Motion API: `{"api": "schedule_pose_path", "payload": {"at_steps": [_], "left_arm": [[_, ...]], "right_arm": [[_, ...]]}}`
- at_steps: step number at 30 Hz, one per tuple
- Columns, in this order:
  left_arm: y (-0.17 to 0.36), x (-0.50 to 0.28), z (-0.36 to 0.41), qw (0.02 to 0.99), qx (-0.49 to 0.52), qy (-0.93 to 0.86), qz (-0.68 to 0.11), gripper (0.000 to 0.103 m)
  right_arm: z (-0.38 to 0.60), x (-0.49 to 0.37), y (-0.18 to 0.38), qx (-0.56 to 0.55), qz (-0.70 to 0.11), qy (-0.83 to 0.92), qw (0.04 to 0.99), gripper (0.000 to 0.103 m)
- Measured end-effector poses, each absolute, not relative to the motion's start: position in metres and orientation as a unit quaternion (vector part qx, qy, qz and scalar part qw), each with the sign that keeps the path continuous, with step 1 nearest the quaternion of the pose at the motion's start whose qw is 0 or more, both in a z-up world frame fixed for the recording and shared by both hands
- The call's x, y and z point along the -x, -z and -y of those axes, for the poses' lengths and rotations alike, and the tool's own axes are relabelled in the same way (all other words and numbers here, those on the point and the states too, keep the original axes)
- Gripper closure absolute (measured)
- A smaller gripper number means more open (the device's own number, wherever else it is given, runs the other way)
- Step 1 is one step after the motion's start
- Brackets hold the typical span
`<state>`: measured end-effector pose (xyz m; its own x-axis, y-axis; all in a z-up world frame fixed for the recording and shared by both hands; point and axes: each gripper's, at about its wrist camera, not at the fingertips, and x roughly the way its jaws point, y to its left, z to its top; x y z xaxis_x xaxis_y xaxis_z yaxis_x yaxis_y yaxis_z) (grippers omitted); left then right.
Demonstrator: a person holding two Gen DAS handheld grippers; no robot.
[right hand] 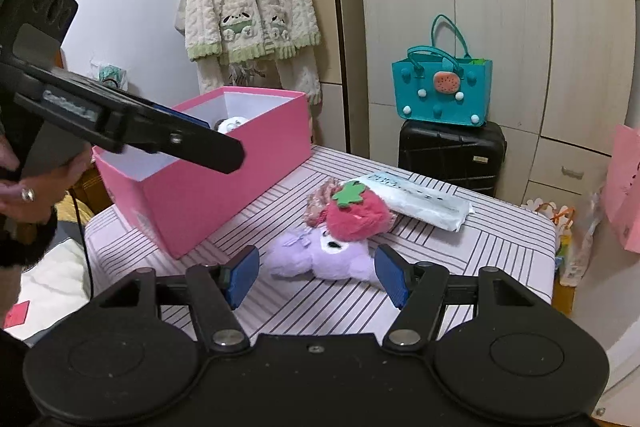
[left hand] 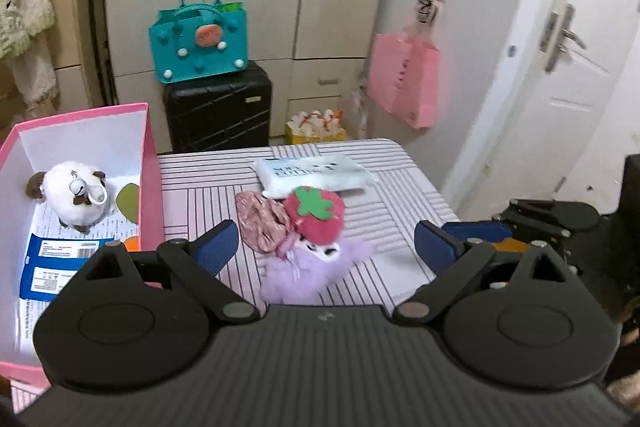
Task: Organize soft objects
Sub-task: 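Lift both grippers out of the box toward the scrunchie and strawberry plush, then close the right gripper on the pink strawberry plush while the left gripper grasps the floral scrunchie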
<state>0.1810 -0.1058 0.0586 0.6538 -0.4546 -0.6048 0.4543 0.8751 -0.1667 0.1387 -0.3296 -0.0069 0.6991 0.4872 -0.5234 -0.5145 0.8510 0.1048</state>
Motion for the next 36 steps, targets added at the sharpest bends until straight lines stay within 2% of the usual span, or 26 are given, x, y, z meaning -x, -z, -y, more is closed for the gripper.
{"api": "schedule_pose_path", "payload": {"at_steps": [6,9,11,15,22,23,24,25,27,36], "left_arm": [[-0.034,-0.221,0.114,0.905,0.021,0.228,-0.359,0.010],[-0.021,-0.238,0.119,0.901,0.022,0.219,-0.373,0.017],[-0.016,-0.247,0.121,0.900,0.027,0.214,-0.379,0.018],[-0.007,-0.264,0.122,0.897,0.041,0.200,-0.391,0.029],[0.010,-0.286,0.121,0.888,0.070,0.182,-0.416,0.042],[0.011,-0.288,0.121,0.887,0.072,0.183,-0.417,0.042],[0.013,-0.289,0.120,0.886,0.075,0.186,-0.418,0.042],[0.014,-0.290,0.119,0.884,0.079,0.189,-0.420,0.043],[0.015,-0.291,0.118,0.881,0.087,0.191,-0.423,0.043],[0.027,-0.297,0.123,0.883,0.076,0.179,-0.427,0.043]], "right_arm": [[0.324,-0.172,0.034,0.024,-0.271,-0.254,0.928,0.034],[0.315,-0.187,0.044,0.039,-0.269,-0.249,0.930,0.034],[0.306,-0.198,0.049,0.055,-0.272,-0.243,0.930,0.034],[0.294,-0.213,0.052,0.070,-0.268,-0.241,0.930,0.033],[0.286,-0.237,0.056,0.071,-0.265,-0.233,0.933,0.031],[0.287,-0.238,0.058,0.069,-0.264,-0.232,0.934,0.032],[0.288,-0.239,0.059,0.064,-0.266,-0.232,0.933,0.044],[0.290,-0.240,0.060,0.058,-0.268,-0.234,0.933,0.050],[0.296,-0.239,0.060,0.032,-0.275,-0.239,0.931,0.054],[0.319,-0.228,0.056,0.000,-0.292,-0.213,0.932,0.056]]}}
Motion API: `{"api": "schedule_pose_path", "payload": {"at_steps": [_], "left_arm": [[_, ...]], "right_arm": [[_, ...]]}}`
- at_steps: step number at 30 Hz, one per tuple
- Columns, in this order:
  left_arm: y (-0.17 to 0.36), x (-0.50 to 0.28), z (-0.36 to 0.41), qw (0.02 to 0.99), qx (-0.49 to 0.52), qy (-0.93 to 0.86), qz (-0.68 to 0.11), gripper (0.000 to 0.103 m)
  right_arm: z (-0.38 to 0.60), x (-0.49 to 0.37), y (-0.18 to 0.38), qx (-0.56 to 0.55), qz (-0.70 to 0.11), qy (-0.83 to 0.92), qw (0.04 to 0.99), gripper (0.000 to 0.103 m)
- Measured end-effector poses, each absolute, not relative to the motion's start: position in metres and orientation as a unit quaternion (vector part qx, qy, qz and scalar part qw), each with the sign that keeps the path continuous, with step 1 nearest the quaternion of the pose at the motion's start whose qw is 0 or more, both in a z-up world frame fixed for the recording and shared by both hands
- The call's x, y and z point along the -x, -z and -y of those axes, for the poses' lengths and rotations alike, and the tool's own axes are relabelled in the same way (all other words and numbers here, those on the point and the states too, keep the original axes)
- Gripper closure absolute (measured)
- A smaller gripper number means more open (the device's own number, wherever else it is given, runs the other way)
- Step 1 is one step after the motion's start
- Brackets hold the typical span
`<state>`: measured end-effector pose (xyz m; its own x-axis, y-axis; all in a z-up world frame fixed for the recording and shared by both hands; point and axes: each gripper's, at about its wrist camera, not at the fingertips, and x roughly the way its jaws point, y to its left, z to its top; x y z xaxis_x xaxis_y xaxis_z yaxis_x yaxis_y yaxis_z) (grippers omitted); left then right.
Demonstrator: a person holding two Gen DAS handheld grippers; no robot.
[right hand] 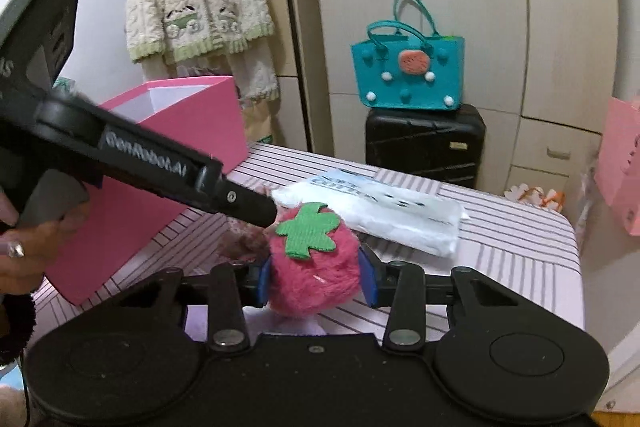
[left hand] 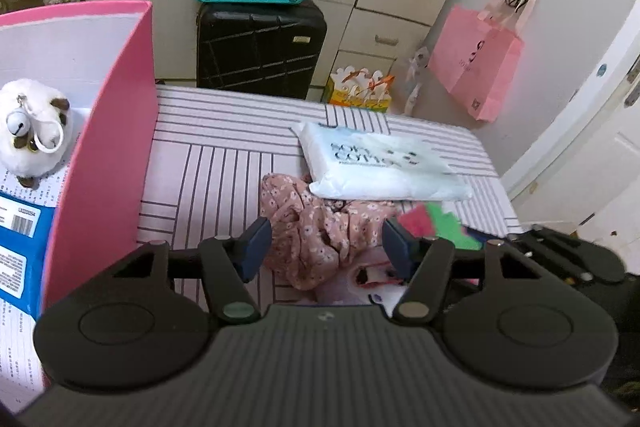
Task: Organize soft objects
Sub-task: 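Close the right gripper on the pink strawberry plush while the left gripper grasps the floral scrunchie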
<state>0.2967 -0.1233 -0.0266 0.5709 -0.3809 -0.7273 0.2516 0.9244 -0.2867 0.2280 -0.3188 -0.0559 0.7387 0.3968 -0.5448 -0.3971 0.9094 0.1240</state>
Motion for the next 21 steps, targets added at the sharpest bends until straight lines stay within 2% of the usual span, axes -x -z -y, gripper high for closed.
{"api": "schedule_pose_path", "payload": {"at_steps": [18,20,21], "left_arm": [[0.053,-0.312,0.146,0.892,0.038,0.146,-0.427,0.038],[0.053,-0.312,0.149,0.896,0.027,0.138,-0.421,0.043],[0.054,-0.311,0.150,0.897,0.021,0.135,-0.420,0.056]], "right_arm": [[0.336,-0.242,0.062,-0.032,-0.322,-0.182,0.928,0.054],[0.336,-0.242,0.062,-0.034,-0.322,-0.183,0.928,0.054],[0.336,-0.242,0.063,-0.034,-0.323,-0.183,0.928,0.054]]}}
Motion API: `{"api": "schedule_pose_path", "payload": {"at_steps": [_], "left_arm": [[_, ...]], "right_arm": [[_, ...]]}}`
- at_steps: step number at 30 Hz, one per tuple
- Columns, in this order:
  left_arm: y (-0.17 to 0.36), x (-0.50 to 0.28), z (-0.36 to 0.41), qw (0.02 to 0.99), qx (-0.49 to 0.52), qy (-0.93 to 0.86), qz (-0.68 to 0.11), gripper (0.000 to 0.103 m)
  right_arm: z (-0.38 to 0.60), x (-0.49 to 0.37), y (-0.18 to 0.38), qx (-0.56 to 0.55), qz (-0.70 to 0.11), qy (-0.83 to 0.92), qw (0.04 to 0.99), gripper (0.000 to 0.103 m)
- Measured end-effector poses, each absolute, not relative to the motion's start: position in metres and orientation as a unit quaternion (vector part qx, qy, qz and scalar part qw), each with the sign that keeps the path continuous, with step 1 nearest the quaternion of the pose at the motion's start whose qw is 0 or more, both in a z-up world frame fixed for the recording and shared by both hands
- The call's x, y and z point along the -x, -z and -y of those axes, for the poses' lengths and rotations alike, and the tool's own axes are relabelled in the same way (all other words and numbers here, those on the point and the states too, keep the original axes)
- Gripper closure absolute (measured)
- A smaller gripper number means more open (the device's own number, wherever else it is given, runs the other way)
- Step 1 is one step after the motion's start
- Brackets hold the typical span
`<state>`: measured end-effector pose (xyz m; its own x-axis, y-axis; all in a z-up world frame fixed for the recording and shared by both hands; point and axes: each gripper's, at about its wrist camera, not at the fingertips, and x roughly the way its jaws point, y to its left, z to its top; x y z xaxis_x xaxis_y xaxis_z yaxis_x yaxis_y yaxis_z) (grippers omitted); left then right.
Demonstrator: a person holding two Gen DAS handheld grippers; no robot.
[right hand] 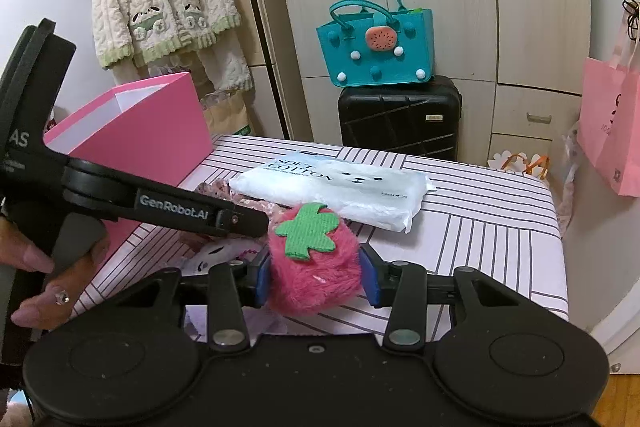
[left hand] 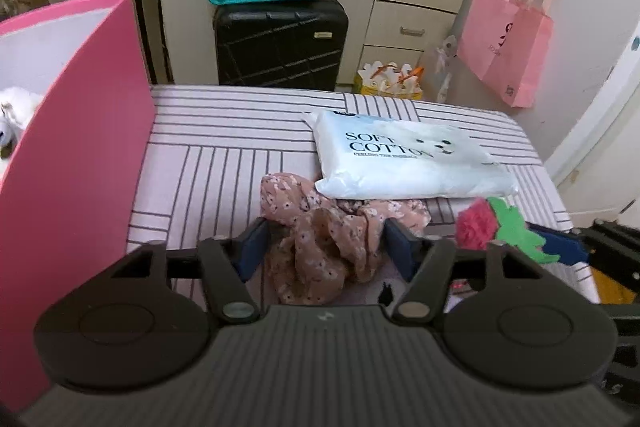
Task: Organize soft objects
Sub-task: 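Close the right gripper on the pink strawberry plush while the left gripper grasps the floral scrunchie, then carry the scrunchie and strawberry plush with both grippers into the pink box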
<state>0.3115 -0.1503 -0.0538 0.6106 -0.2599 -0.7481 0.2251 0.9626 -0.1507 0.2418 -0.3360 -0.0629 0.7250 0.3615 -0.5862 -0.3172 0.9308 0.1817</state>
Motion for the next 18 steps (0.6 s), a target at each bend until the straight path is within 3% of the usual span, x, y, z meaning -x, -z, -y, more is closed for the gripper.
{"api": "schedule_pose_path", "payload": {"at_steps": [1,3,4,18], "left_arm": [[0.055,-0.312,0.151,0.895,0.021,0.136,-0.423,0.072],[0.056,-0.311,0.149,0.891,0.037,0.147,-0.428,0.085],[0.055,-0.310,0.148,0.891,0.049,0.150,-0.426,0.087],[0.044,-0.283,0.133,0.899,0.088,0.155,-0.400,0.091]], "right_arm": [[0.337,-0.242,0.063,-0.036,-0.323,-0.182,0.928,0.054],[0.338,-0.241,0.064,-0.038,-0.323,-0.181,0.928,0.054],[0.338,-0.240,0.064,-0.040,-0.323,-0.180,0.928,0.054],[0.341,-0.235,0.065,-0.038,-0.327,-0.184,0.926,0.054]]}}
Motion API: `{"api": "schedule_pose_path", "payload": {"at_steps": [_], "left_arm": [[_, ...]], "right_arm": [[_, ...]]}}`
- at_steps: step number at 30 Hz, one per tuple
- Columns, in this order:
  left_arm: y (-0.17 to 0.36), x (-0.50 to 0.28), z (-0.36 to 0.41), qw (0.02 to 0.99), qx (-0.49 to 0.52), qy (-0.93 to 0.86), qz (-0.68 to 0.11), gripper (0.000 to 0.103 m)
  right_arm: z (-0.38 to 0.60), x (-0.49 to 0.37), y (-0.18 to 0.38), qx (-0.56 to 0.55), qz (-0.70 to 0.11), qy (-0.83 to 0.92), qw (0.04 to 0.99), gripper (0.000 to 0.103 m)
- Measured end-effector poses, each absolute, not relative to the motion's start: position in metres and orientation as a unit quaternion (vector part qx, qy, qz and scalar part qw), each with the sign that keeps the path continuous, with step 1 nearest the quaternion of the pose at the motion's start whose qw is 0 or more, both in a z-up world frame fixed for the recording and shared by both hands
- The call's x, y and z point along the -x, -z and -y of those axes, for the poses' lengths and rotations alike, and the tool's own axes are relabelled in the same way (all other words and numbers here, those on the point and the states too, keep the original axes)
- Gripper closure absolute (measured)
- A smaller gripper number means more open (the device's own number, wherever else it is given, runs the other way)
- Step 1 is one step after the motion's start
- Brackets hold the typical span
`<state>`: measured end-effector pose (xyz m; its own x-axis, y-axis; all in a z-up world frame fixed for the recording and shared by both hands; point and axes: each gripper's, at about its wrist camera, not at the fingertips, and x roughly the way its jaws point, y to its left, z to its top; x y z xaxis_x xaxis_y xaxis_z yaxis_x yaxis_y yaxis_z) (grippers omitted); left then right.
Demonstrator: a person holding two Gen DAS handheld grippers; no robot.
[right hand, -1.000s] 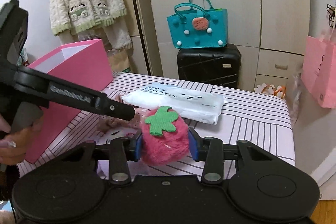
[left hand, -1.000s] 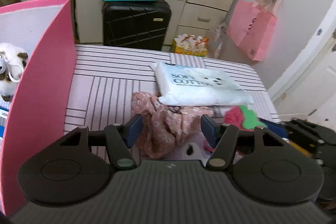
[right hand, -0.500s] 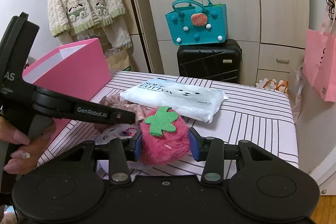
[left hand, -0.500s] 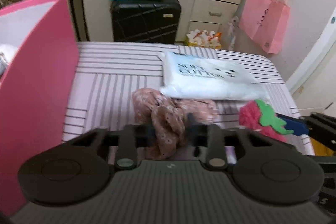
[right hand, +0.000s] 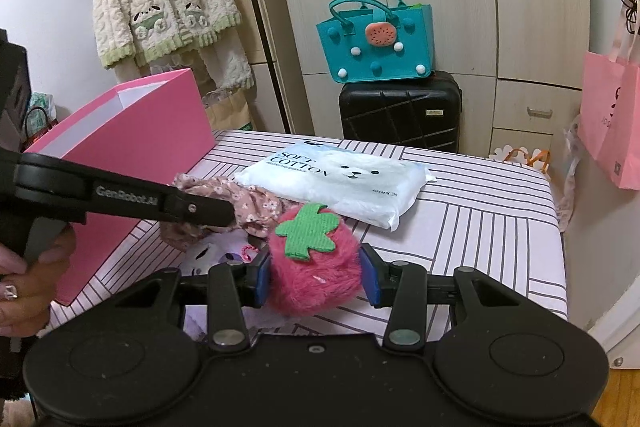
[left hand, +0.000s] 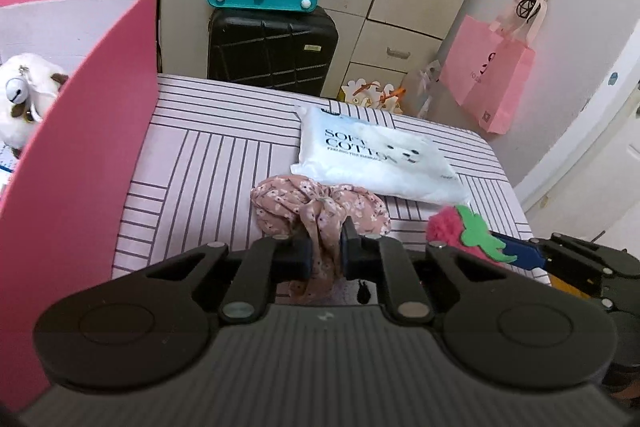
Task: Organize soft objects
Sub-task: 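Carry the scrunchie and strawberry plush with both grippers into the pink box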
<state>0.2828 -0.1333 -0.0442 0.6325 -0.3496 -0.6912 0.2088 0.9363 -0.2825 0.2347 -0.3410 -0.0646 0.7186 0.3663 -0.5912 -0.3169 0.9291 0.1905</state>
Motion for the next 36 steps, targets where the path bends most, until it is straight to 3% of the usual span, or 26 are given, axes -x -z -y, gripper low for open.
{"api": "schedule_pose_path", "payload": {"at_steps": [27,36], "left_arm": [[-0.024,-0.239,0.085,0.881,0.046,0.217,-0.419,0.091],[-0.049,-0.229,0.066,0.893,0.019,0.219,-0.392,0.091]], "right_arm": [[0.319,-0.218,0.019,-0.061,-0.368,-0.230,0.899,0.054],[0.305,-0.214,0.000,-0.051,-0.368,-0.233,0.899,0.054]]}}
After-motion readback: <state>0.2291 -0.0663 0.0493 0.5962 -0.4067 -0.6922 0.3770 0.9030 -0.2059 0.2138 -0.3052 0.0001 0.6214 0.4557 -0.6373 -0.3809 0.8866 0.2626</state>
